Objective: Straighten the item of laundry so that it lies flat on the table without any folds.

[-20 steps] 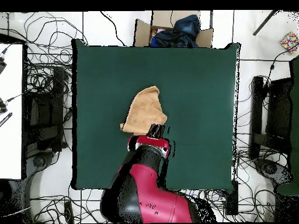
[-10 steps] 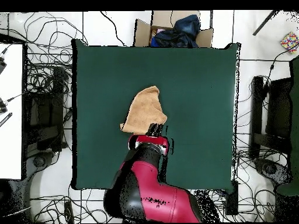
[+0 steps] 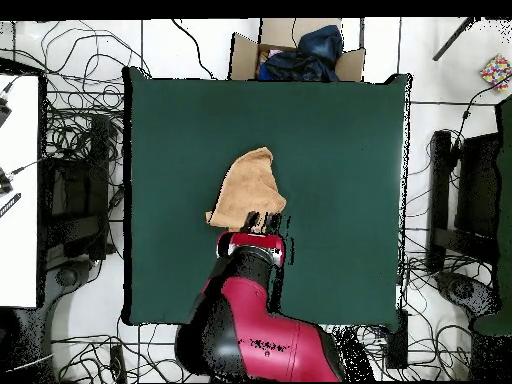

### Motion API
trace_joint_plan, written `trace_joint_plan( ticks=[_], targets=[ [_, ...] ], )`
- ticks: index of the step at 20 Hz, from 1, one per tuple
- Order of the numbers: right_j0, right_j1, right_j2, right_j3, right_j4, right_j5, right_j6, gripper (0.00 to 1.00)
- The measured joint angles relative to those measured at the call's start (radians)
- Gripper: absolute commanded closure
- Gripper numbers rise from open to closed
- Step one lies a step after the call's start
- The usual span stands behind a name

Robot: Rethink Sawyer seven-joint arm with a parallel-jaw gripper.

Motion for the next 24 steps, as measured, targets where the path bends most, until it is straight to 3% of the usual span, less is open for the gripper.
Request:
trace_joint_plan(
  ticks=[23,24],
  targets=[
    [0.011,0.000,0.001,0.000,0.000,0.000,0.000,0.00],
    [0.011,0.000,0.001,0.000,0.000,0.000,0.000,1.00]
  ],
)
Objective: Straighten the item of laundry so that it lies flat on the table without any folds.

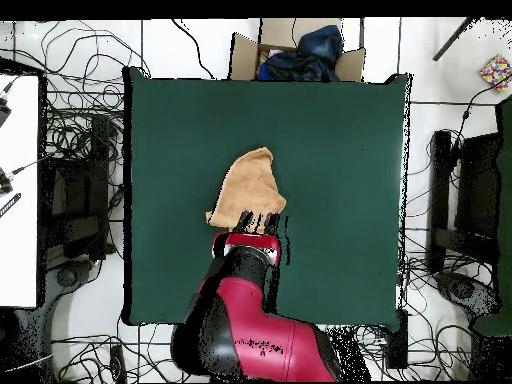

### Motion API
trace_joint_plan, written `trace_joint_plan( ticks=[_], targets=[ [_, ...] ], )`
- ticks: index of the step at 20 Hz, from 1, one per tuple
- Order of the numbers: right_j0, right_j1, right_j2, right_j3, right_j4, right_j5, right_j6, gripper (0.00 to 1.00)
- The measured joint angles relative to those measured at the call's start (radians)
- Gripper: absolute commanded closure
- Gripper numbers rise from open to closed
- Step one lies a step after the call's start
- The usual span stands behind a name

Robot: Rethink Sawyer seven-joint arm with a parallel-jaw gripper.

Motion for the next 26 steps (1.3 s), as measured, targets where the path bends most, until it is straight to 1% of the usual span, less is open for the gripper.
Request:
trace_joint_plan(
  ticks=[26],
  targets=[
    [-0.018,0.008,0.030,-0.004,0.000,0.000,0.000,1.00]
  ],
)
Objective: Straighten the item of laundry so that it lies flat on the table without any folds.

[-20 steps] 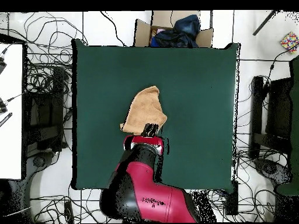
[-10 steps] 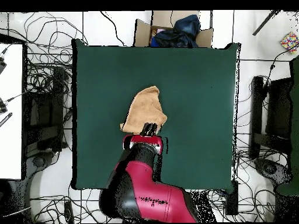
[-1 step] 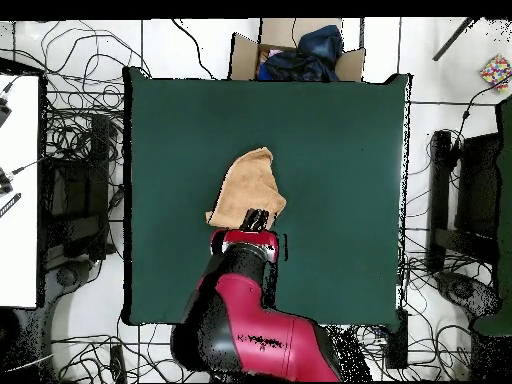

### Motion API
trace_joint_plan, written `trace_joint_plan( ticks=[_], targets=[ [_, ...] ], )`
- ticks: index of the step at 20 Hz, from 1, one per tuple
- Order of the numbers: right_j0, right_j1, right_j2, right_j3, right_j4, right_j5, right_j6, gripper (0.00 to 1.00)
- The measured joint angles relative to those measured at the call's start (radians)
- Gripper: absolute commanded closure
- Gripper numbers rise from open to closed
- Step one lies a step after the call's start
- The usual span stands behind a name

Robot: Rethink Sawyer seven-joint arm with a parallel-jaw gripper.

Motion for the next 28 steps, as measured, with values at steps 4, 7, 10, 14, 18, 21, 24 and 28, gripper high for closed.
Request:
trace_joint_plan(
  ticks=[4,7,10,14,18,21,24,28],
  targets=[
    [0.001,0.015,0.000,-0.012,0.000,0.000,0.000,1.00],
    [0.001,0.028,0.000,-0.026,0.000,0.000,0.000,1.00],
    [0.001,0.043,0.001,-0.044,0.000,0.000,0.000,1.00],
    [0.001,0.057,0.004,-0.070,0.000,0.000,0.000,1.00],
    [0.001,0.063,0.013,-0.097,0.000,0.000,0.000,1.00],
    [0.001,0.063,0.026,-0.118,0.000,0.000,0.000,1.00],
    [0.001,0.069,0.032,-0.140,0.000,0.000,0.000,1.00],
    [0.001,0.088,0.036,-0.174,0.000,0.000,0.000,1.00]
  ],
)
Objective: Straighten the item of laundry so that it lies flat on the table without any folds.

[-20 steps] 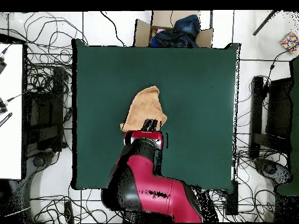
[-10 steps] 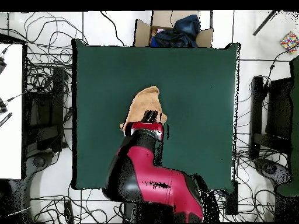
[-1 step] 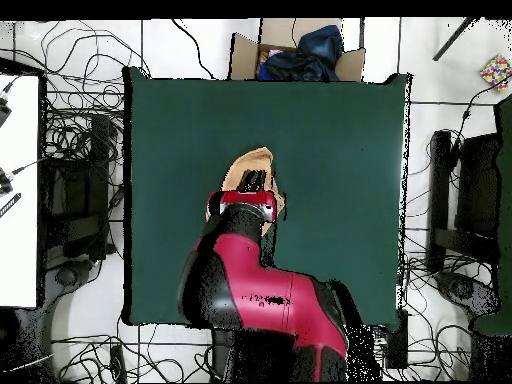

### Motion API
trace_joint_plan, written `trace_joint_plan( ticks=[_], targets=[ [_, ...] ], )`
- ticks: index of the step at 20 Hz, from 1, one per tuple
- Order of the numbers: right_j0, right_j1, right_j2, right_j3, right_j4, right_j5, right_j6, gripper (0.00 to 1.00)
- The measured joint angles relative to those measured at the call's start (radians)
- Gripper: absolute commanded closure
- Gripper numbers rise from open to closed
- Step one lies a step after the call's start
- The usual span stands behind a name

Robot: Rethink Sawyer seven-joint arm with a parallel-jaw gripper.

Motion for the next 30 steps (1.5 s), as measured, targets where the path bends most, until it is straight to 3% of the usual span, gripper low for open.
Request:
trace_joint_plan(
  ticks=[30],
  targets=[
    [0.032,0.140,0.001,-0.156,0.000,-0.002,0.000,1.00]
  ],
)
